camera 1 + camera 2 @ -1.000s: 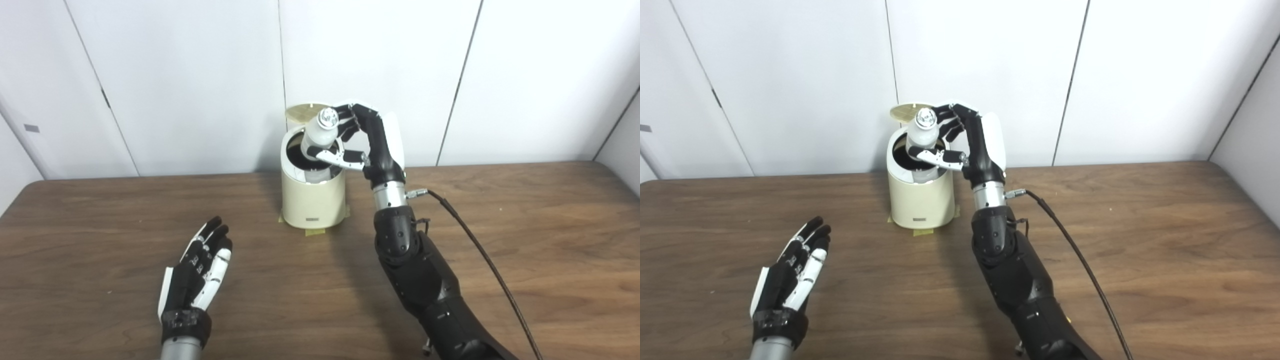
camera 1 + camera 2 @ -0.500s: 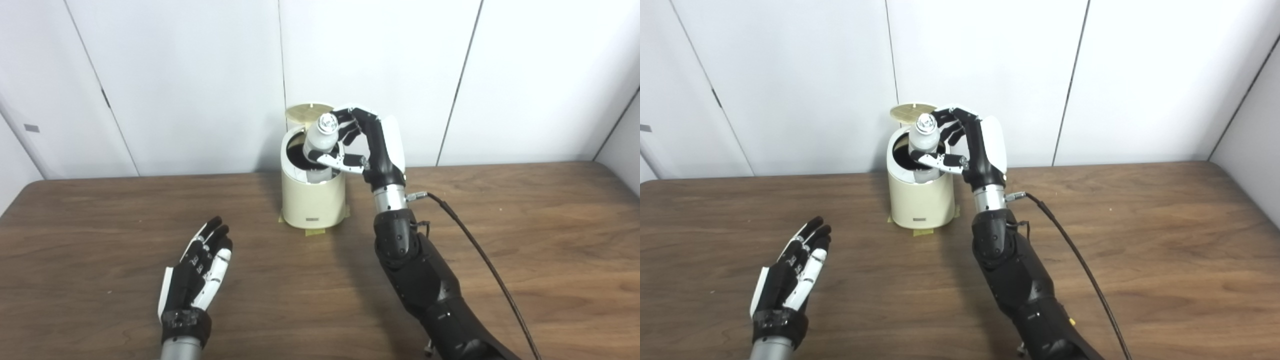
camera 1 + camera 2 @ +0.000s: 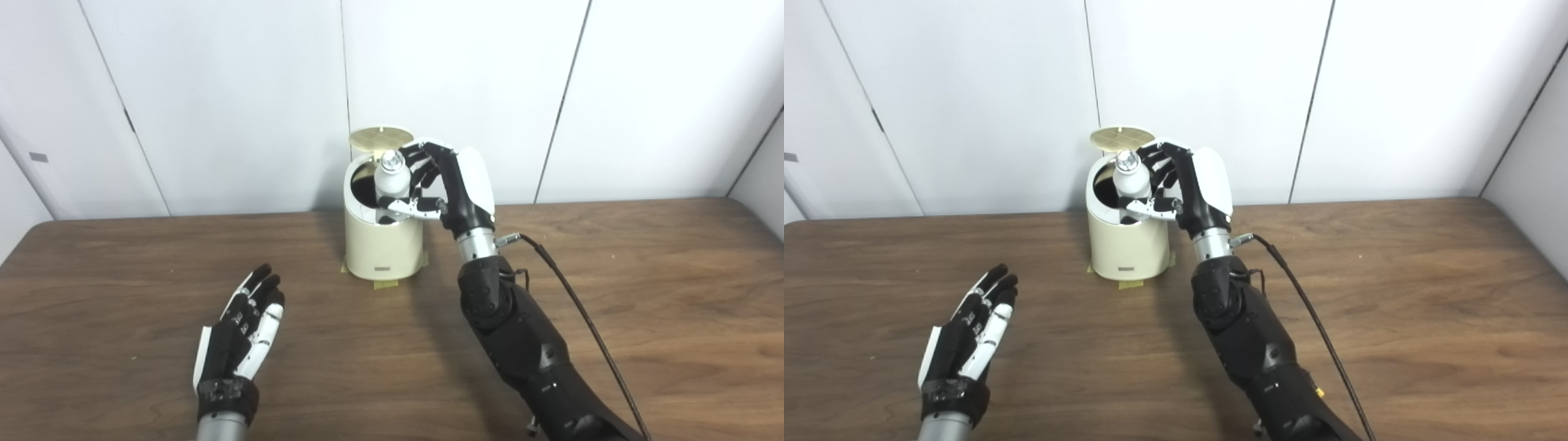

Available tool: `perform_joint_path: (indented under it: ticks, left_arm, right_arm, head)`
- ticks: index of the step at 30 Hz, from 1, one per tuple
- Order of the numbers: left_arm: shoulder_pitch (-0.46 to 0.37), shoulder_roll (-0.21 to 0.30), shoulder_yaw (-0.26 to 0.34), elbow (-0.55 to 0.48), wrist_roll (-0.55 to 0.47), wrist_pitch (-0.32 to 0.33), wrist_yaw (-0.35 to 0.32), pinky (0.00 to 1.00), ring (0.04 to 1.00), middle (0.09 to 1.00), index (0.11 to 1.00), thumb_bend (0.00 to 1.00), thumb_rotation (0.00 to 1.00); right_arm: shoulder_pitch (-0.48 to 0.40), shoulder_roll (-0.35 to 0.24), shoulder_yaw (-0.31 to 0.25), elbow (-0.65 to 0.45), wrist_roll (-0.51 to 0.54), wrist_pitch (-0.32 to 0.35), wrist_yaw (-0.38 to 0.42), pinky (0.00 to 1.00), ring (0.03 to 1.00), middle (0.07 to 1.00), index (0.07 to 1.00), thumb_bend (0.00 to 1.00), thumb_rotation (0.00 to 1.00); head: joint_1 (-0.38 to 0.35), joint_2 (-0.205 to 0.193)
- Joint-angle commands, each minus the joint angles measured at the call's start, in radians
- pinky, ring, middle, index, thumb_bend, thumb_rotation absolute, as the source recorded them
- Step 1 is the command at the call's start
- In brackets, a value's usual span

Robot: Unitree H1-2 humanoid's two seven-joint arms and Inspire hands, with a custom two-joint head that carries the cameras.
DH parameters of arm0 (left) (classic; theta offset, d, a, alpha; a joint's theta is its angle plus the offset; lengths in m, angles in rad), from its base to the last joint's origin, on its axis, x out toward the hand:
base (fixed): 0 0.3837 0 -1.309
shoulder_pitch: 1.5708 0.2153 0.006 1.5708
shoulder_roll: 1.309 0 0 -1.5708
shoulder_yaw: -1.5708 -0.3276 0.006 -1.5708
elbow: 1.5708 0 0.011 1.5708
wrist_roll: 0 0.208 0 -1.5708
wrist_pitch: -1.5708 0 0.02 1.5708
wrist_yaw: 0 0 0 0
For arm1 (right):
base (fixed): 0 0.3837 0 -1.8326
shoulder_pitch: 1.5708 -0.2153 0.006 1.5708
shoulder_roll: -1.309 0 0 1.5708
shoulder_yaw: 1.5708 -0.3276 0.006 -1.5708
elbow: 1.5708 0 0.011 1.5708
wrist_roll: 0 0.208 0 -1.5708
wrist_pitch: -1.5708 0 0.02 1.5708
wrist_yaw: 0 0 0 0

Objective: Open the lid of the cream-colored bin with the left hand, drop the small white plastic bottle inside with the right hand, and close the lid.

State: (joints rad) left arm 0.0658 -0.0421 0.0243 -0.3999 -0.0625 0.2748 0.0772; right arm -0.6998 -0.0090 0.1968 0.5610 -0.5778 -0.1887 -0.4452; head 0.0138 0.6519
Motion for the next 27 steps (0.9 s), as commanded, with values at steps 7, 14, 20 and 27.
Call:
perform_joint_path:
  ticks: [7, 14, 20, 27]
  left_arm:
    - [0.002, -0.017, -0.008, -0.033, 0.013, -0.013, 0.005, 0.94, 0.899, 0.877, 0.903, 0.43, 0.40]
    - [0.004, -0.016, -0.012, -0.034, 0.019, -0.009, 0.005, 0.93, 0.895, 0.876, 0.901, 0.45, 0.39]
    - [0.002, -0.016, -0.014, -0.034, 0.025, -0.009, 0.003, 0.93, 0.895, 0.880, 0.904, 0.44, 0.38]
    - [-0.001, -0.017, -0.014, -0.035, 0.030, 0.001, 0.003, 0.93, 0.899, 0.883, 0.905, 0.43, 0.37]
  right_arm:
    - [-0.034, -0.013, 0.006, -0.059, 0.000, 0.035, 0.031, 0.42, 0.562, 0.698, 0.496, 0.50, 0.06]
    - [-0.029, -0.015, 0.003, -0.069, 0.006, 0.064, 0.041, 0.38, 0.558, 0.693, 0.657, 0.87, 0.03]
    - [-0.030, -0.016, -0.002, -0.070, 0.018, 0.074, 0.052, 0.42, 0.565, 0.691, 0.670, 0.89, 0.04]
    - [-0.028, -0.011, -0.018, -0.068, 0.057, 0.057, 0.050, 0.42, 0.545, 0.653, 0.647, 0.85, 0.01]
  head:
    - [0.004, 0.002]
    - [0.004, 0.003]
    - [0.006, 0.002]
    - [0.007, 0.000]
